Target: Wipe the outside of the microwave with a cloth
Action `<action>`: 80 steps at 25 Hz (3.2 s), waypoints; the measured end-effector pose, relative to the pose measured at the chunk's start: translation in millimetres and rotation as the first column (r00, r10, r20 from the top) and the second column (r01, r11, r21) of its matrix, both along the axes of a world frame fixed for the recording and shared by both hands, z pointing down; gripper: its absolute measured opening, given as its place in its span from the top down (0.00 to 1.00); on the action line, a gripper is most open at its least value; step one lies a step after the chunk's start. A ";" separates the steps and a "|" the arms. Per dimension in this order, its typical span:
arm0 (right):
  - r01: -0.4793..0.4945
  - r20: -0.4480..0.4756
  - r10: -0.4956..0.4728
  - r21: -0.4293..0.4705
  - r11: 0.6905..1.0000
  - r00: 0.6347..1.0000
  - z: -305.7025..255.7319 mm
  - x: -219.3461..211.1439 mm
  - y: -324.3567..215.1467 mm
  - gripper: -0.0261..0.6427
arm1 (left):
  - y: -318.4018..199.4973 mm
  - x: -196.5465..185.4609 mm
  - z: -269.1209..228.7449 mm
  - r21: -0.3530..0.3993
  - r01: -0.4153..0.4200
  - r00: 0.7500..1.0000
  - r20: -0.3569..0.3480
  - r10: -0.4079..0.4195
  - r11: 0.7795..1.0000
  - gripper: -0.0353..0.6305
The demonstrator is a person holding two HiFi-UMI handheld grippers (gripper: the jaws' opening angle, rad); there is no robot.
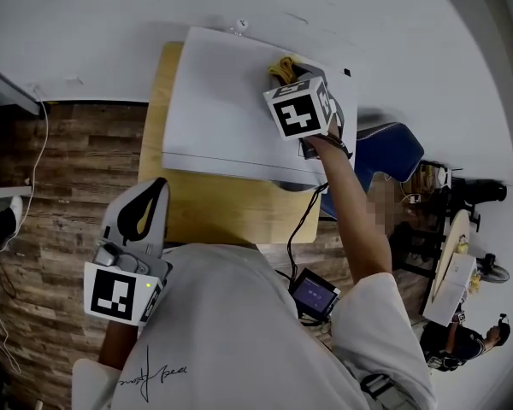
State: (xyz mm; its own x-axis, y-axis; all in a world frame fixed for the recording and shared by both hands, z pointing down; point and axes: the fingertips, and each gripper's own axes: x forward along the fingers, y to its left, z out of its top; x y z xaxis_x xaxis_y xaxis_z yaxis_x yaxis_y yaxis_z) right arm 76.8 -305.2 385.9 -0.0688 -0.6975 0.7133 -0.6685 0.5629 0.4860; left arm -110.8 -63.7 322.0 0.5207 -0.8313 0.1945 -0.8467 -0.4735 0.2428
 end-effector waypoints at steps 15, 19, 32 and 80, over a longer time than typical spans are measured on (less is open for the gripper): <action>0.124 0.066 -0.124 -0.005 0.992 0.990 -1.1 -85.0 -0.5 0.76 | -4.4 -7.6 1.2 0.000 0.030 1.000 -0.006 -0.030 1.000 0.96; 0.166 0.075 -0.166 0.007 0.986 0.983 -1.1 -111.0 5.0 0.76 | -3.2 -9.8 1.7 -0.003 0.041 0.999 -0.010 -0.041 0.999 0.96; 0.300 0.126 -0.298 -0.001 0.954 0.946 -0.4 -182.3 28.4 0.76 | 3.4 -19.7 2.3 -0.010 0.080 0.997 -0.014 -0.080 0.997 0.96; -0.189 -0.026 0.191 0.077 0.979 0.981 -24.7 217.8 54.6 0.75 | 8.2 76.0 -8.1 -0.001 -0.135 0.990 0.044 0.135 0.991 0.96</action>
State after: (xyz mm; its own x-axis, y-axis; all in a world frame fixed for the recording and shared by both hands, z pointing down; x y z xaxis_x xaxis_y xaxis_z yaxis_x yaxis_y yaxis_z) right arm 294.6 -250.7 361.2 0.0926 -0.7463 0.6591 -0.7429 0.3889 0.5448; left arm -34.8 -55.6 313.9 0.6188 -0.7548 0.2178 -0.7851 -0.5843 0.2056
